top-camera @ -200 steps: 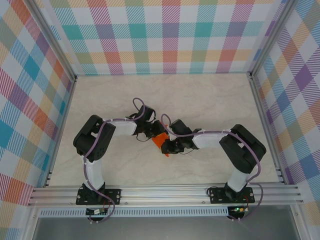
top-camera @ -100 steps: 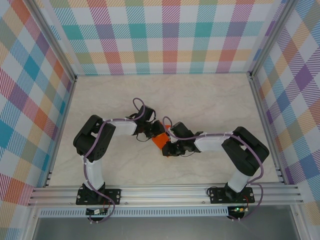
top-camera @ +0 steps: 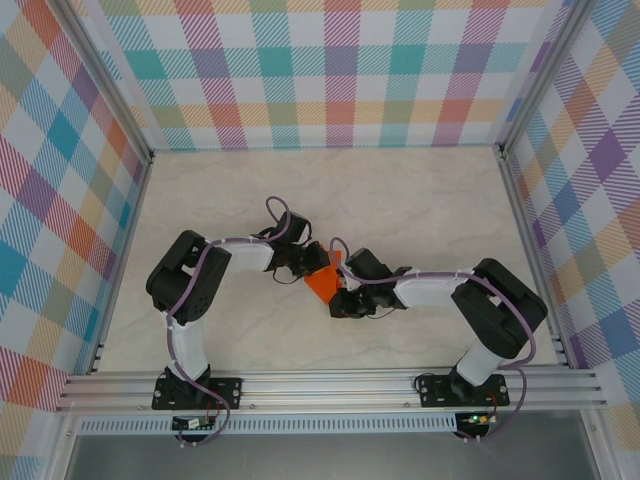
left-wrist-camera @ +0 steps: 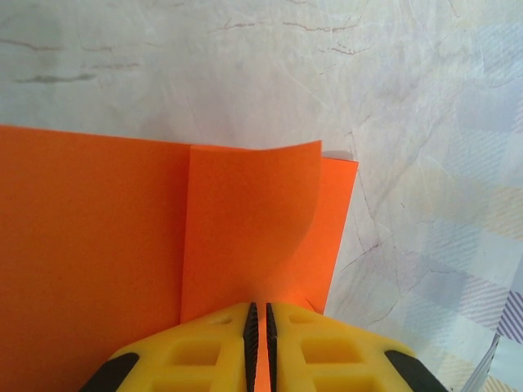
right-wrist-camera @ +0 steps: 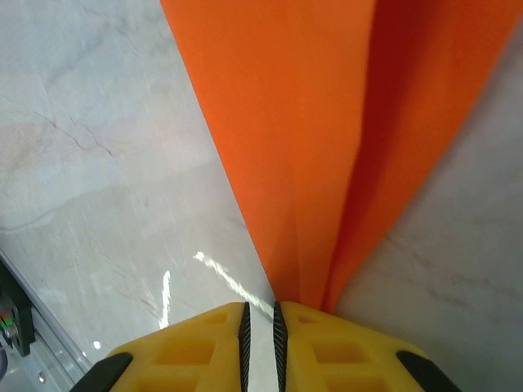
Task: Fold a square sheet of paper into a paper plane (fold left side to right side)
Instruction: Fourth fold the wing at the center of the table.
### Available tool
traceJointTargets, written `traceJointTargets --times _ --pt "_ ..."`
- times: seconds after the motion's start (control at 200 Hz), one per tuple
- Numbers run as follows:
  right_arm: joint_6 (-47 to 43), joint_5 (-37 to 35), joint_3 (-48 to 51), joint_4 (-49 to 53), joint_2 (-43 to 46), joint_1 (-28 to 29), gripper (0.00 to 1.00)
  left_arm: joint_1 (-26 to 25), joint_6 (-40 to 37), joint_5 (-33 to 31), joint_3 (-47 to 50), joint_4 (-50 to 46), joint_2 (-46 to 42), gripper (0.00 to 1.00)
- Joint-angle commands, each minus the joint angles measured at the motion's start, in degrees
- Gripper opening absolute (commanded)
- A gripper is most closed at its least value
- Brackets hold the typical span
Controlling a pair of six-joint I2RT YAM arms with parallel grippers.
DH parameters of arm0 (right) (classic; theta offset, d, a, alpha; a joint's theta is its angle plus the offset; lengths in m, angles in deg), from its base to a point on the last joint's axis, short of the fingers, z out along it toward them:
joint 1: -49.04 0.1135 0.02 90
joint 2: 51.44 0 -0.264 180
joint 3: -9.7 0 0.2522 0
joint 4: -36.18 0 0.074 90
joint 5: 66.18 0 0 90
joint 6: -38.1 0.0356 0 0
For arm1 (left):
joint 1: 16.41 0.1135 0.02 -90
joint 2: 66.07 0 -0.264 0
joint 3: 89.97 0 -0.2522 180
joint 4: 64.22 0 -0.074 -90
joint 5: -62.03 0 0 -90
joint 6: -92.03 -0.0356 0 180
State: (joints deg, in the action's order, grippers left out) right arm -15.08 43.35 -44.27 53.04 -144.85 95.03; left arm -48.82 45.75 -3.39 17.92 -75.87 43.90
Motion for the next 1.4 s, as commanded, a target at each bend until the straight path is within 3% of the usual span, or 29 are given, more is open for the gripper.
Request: traceJointTargets --times 0.0,0.19,0.295,0.395,0.555,1.045,1.395 --pt "-0.55 0.08 0.71 10.16 1.04 0.76 0.19 -0.69 -0.82 -3.4 2.01 -5.58 1.01 0.15" --pt "-2.41 0.78 -2.56 11.41 6.57 0.28 0.2 -0.72 -0.71 -3.31 2.01 -5.67 0.64 0.15" --pt "-1.54 1.38 -2.73 7.04 8.67 -1.23 0.2 -0.73 -0.75 -3.31 1.83 -5.84 0.5 0.15" --pt "1.5 3.35 -2.99 1.29 5.98 -3.87 0.17 -0.71 -0.64 -3.31 1.66 -5.71 0.58 0.15" --pt "2.11 3.53 -7.52 0.26 0.04 -4.07 0.13 -0.73 -0.48 -3.27 1.66 -5.69 0.51 0.15" --pt "1.1 -3.88 -8.0 12.55 -8.37 -4.04 0.12 -0.39 -2.51 -4.65 -0.59 -8.12 0.51 0.15" --pt "0.9 -5.48 -6.15 16.02 -9.68 -3.99 0.07 5.51 -8.3 -5.15 -8.09 -10.2 5.56 0.17"
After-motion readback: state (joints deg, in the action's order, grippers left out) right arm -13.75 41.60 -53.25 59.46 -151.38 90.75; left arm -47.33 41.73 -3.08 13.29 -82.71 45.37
